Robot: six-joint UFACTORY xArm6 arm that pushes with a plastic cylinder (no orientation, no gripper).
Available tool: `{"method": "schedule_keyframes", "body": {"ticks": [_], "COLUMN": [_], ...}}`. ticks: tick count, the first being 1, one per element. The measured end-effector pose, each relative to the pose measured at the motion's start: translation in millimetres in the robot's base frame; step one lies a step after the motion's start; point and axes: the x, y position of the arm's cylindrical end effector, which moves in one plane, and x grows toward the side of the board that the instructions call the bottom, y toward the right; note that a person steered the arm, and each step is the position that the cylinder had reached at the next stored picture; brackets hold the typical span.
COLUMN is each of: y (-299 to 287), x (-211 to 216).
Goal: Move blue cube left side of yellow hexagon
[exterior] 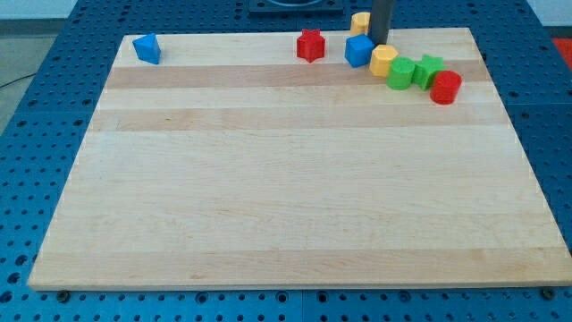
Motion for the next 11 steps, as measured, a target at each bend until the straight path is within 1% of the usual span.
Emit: {"method": "schedule_keyframes", "body": {"ticks": [1,2,3,4,8,10,11], "y": [18.4,64.9,66.0,64.2,0.9,-15.1,-7.3], "x": [1.2,-20.1,-48.7,-48.8,-43.1,-1.7,-1.3]}}
